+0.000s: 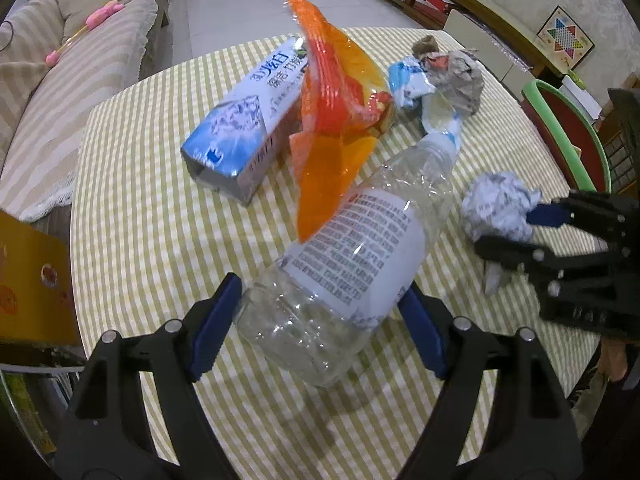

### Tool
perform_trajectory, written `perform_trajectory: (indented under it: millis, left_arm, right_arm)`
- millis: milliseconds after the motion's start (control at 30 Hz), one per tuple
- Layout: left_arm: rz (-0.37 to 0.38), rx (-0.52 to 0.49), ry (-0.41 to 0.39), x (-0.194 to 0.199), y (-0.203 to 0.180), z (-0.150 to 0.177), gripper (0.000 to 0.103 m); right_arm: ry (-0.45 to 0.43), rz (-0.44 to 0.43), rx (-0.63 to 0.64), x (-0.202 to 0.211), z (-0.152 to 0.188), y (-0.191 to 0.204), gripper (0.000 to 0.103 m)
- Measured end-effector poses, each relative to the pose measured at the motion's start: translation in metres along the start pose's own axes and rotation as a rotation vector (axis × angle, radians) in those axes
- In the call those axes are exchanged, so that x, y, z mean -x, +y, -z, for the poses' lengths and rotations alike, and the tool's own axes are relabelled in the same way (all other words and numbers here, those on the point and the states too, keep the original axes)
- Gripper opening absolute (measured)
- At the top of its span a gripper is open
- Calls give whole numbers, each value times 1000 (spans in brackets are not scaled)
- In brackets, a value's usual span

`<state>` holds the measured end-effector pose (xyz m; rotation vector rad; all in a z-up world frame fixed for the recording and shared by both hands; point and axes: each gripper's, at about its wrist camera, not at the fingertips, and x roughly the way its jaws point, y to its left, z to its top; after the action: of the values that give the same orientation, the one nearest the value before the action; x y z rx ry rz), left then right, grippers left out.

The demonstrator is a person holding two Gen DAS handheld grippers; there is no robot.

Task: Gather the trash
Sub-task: 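Grasp the clear plastic bottle with left tool while right tool grasps crumpled paper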

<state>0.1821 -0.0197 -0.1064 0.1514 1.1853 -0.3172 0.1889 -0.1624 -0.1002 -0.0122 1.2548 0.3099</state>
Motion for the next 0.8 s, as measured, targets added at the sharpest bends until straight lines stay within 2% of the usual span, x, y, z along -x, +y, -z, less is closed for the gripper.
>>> perform_trajectory:
  millis: [233,433,567,800]
  left_arm:
    - [12,56,1,19,0,23,76]
    - [43,122,-48,45,3,30,76]
    - [74,167,-86,64,4,28,76]
    - [87,186,-147,86,1,14,76]
  right_arm:
    - [-12,-10,-23,23,8,-19,49]
    - [-61,-18,-32,52,11,-31,49]
    - [-89,-27,-37,71,10,-44,49]
    - [-132,-39,-51,91,5,-45,49]
